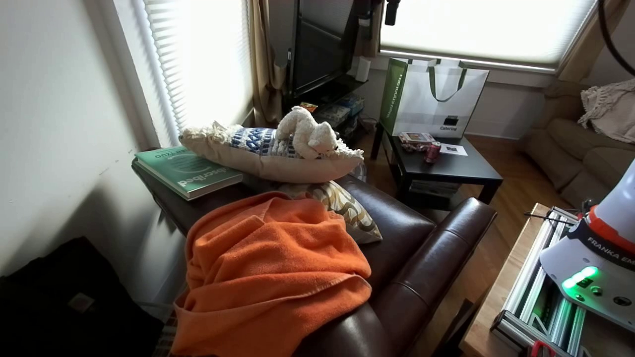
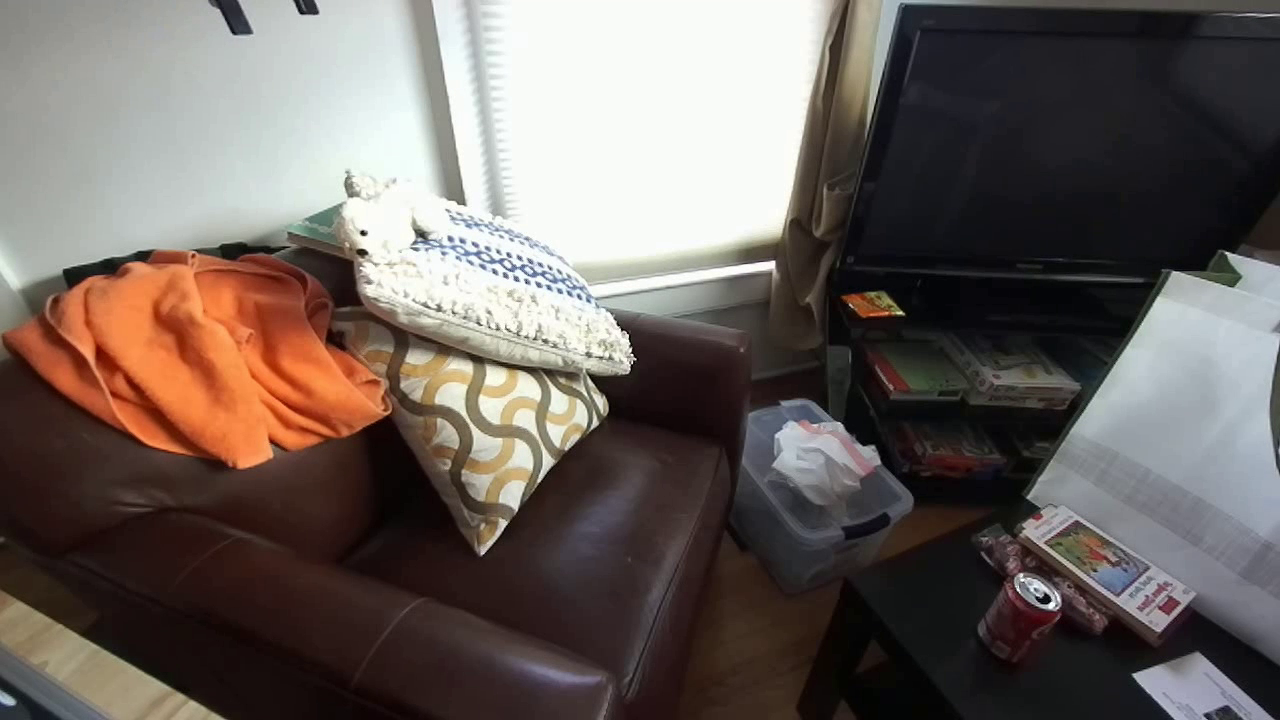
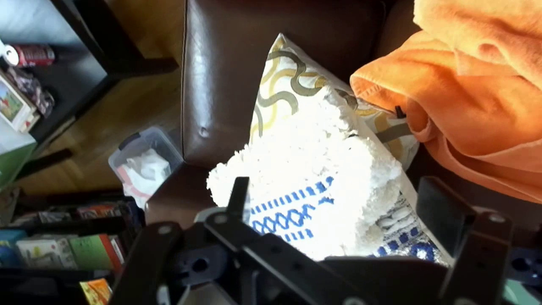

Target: Move the book to the left on the sofa seat

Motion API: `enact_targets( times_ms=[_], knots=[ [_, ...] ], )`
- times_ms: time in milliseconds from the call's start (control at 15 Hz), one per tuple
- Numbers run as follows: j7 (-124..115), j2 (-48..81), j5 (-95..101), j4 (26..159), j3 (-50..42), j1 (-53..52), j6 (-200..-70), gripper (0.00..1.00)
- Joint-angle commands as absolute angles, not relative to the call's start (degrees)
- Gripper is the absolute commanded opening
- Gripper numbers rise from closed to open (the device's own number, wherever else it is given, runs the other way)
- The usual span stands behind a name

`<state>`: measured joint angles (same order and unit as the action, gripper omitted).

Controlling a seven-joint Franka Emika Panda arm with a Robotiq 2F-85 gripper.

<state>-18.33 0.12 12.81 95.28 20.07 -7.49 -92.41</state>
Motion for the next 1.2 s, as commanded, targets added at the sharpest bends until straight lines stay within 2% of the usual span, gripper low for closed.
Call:
enact_targets(
  times_ms=[0,67,133,333,600,1133],
  knots=[
    [-9.7,12.9,17.2,80.8,18.7,-12.3,-89.8,1.00],
    [-7.0,15.1,17.7,77.8,18.2,-13.3,-88.8,1.00],
    [-10.8,9.1,15.5,85.6,16.7,-12.8,-92.0,1.00],
    [-8.1,14.3,16.2,79.9,16.1,-14.6,-91.3,1.00],
    [-7.4,14.9,16.2,78.4,16.0,-14.8,-90.4,1.00],
    [9.9,36.6,19.1,56.0,16.8,-22.1,-87.3,1.00]
  ],
)
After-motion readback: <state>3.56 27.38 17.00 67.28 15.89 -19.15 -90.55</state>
